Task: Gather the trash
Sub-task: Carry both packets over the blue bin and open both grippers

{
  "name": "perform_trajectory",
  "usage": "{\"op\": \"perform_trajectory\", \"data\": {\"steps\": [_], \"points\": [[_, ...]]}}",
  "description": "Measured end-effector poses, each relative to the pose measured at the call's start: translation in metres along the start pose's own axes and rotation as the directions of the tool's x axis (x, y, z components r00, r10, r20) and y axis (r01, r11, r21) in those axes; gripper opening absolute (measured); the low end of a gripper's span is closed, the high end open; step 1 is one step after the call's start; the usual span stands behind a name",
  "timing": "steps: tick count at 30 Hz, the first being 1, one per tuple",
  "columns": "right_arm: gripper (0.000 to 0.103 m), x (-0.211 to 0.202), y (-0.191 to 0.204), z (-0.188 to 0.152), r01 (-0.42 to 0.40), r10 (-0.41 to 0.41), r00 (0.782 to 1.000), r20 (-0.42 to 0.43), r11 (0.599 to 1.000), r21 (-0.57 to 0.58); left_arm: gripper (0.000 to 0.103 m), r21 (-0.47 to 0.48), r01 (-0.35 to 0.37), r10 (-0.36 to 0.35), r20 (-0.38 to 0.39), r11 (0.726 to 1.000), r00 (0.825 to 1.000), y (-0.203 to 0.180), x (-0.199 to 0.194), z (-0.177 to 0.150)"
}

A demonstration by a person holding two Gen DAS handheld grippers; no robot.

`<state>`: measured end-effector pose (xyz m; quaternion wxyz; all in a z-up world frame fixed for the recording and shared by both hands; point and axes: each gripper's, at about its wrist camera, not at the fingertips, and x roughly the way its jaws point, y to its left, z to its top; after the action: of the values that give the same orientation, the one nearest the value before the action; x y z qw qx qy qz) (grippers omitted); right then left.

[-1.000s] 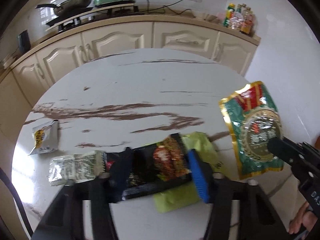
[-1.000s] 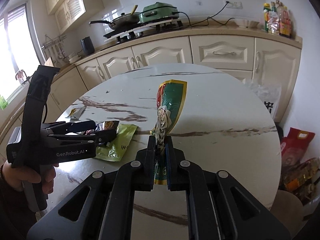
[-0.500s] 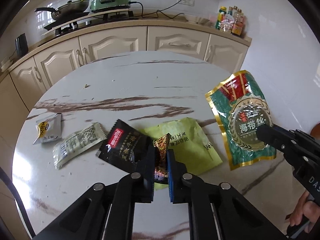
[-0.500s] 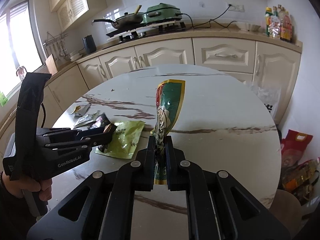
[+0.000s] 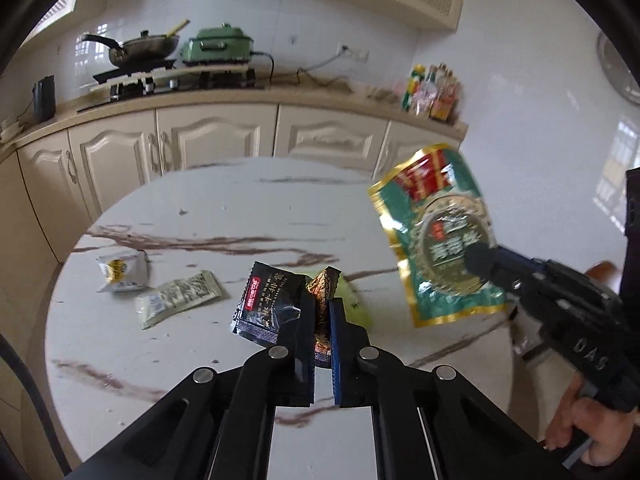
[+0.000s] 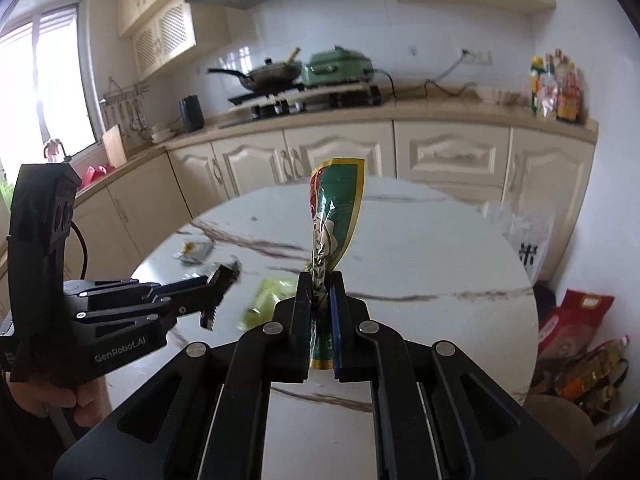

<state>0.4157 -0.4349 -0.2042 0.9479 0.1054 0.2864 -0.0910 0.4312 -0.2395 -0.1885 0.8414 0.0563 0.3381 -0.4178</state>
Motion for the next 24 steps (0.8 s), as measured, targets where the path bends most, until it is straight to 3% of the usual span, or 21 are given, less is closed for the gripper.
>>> {"op": "perform_trajectory", "data": {"steps": [7, 14, 20, 24], "points": [[0.008, -0.017, 0.053, 0.014, -0.037, 0.039, 0.999, 0.036, 0.997, -0.068, 0.002, -0.01, -0.02, 0.021, 0.098, 1.0, 0.995, 0.018, -0.08, -0.008], [0.008, -0.014, 0.15, 0.022, -0.165, 0.173, 0.984, 0.03, 0.97, -0.178, 0.002, -0.108, -0.145, 0.161, 0.161, 0.984, 0.974, 0.085, -0.17, -0.042], [0.008, 0.024, 0.268, 0.008, -0.333, 0.328, 0.942, -0.067, 0.899, -0.285, 0.002, -0.258, -0.254, 0.296, 0.141, 0.932, 0.945, 0.17, -0.227, -0.092], [0.008, 0.069, 0.339, -0.016, -0.426, 0.389, 0.904, -0.175, 0.843, -0.329, 0.002, -0.352, -0.292, 0.338, 0.075, 0.889, 0.938, 0.234, -0.244, -0.133]]}}
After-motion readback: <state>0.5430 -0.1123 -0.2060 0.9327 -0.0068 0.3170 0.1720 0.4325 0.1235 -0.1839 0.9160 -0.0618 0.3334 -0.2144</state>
